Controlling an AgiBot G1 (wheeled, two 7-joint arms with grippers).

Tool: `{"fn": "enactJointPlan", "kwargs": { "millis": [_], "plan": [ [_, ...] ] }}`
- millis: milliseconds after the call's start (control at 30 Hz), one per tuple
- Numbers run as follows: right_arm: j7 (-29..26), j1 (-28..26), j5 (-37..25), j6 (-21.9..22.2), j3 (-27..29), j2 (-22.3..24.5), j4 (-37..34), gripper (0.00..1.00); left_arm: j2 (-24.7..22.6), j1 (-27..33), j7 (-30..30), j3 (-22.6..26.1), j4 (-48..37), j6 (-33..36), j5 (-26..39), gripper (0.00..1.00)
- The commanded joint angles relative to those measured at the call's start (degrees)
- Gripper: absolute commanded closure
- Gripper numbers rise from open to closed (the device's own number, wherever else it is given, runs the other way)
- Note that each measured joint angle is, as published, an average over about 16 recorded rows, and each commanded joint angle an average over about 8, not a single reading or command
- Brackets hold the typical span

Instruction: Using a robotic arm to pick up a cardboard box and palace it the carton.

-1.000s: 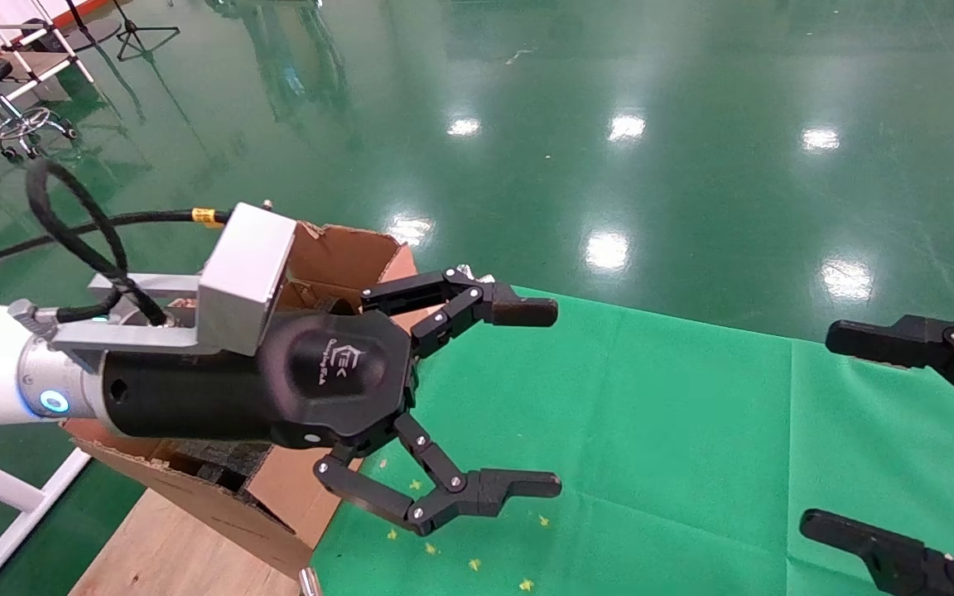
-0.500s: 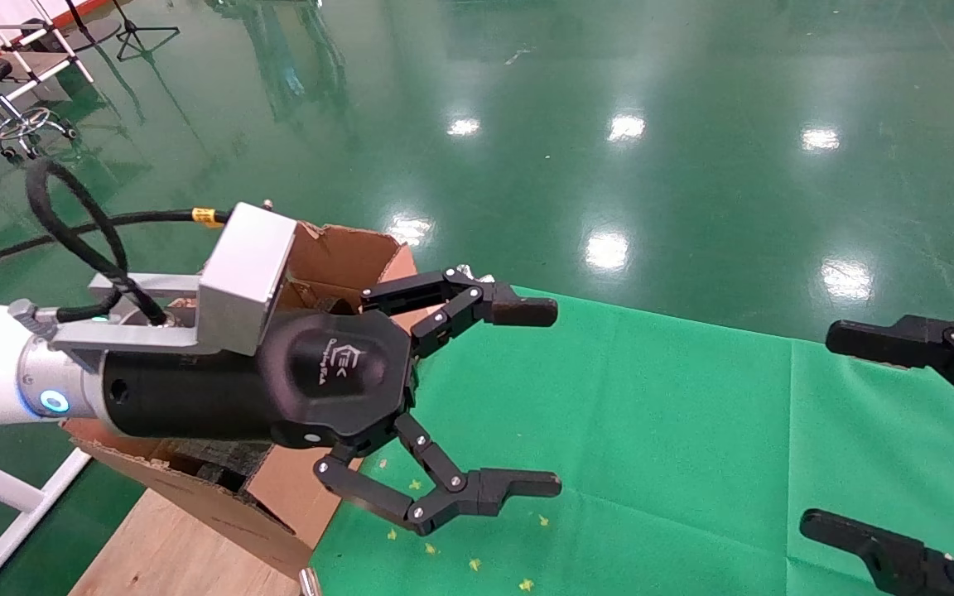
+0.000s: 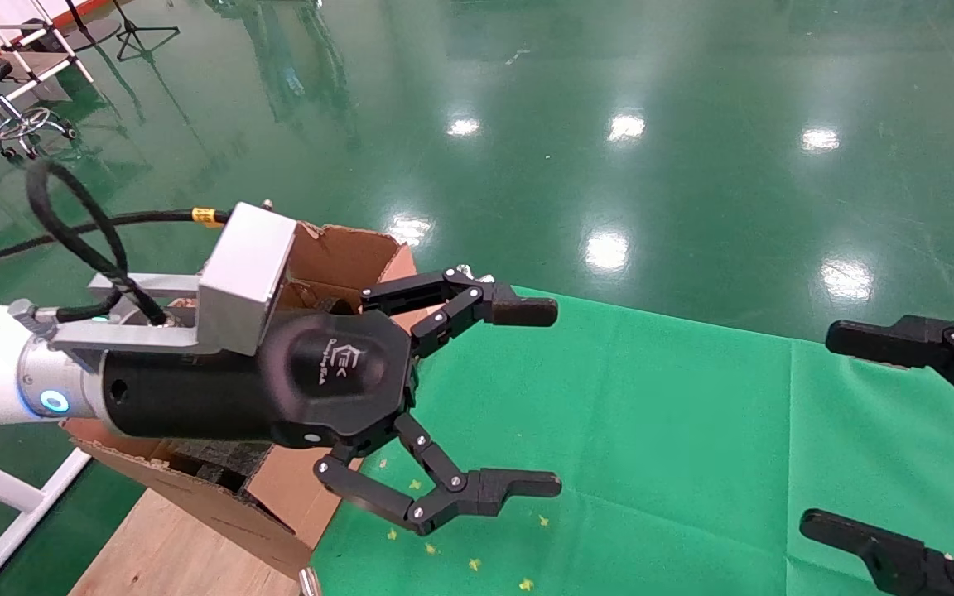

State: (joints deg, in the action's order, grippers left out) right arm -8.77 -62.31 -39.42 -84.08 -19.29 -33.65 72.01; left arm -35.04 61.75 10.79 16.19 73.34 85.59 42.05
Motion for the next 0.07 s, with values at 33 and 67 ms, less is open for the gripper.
{"fn": "enactJointPlan", "kwargs": {
  "millis": [33, 67],
  "plan": [
    [0.0, 0.0, 0.0, 0.0, 0.0, 0.0, 0.0, 0.0, 0.0, 0.0, 0.0, 0.0, 0.0, 0.0, 0.0, 0.0],
    [0.0, 0.0, 0.0, 0.0, 0.0, 0.0, 0.0, 0.0, 0.0, 0.0, 0.0, 0.0, 0.0, 0.0, 0.0, 0.0]
  ]
}}
